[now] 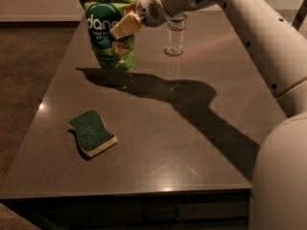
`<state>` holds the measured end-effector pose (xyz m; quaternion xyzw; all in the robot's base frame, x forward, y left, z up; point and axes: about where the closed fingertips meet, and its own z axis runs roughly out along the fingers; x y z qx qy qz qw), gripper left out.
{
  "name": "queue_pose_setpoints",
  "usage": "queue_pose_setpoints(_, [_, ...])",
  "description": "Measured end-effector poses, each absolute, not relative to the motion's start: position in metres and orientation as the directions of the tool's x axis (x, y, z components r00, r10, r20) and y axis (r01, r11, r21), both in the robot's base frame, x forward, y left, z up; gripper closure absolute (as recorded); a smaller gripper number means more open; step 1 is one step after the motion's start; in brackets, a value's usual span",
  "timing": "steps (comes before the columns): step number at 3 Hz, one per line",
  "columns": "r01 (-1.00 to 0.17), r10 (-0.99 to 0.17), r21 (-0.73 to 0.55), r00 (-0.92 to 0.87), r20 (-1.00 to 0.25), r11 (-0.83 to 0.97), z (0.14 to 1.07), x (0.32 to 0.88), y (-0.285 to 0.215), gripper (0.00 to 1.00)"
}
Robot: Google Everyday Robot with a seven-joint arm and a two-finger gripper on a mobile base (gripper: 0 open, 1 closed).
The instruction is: Move green rice chip bag near sponge
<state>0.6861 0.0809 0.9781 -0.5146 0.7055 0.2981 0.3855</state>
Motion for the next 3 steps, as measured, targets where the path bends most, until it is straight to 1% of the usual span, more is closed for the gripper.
queue_pose_setpoints(1, [-0.963, -0.498, 0.023, -0.159, -0.852, 0.268, 0.98, 0.655, 0.057, 1.0])
queue_pose_setpoints(3, [-0.975, -0.504, 0.062, -0.165, -0.848, 0.215, 0.972, 0.59, 0.021, 1.0])
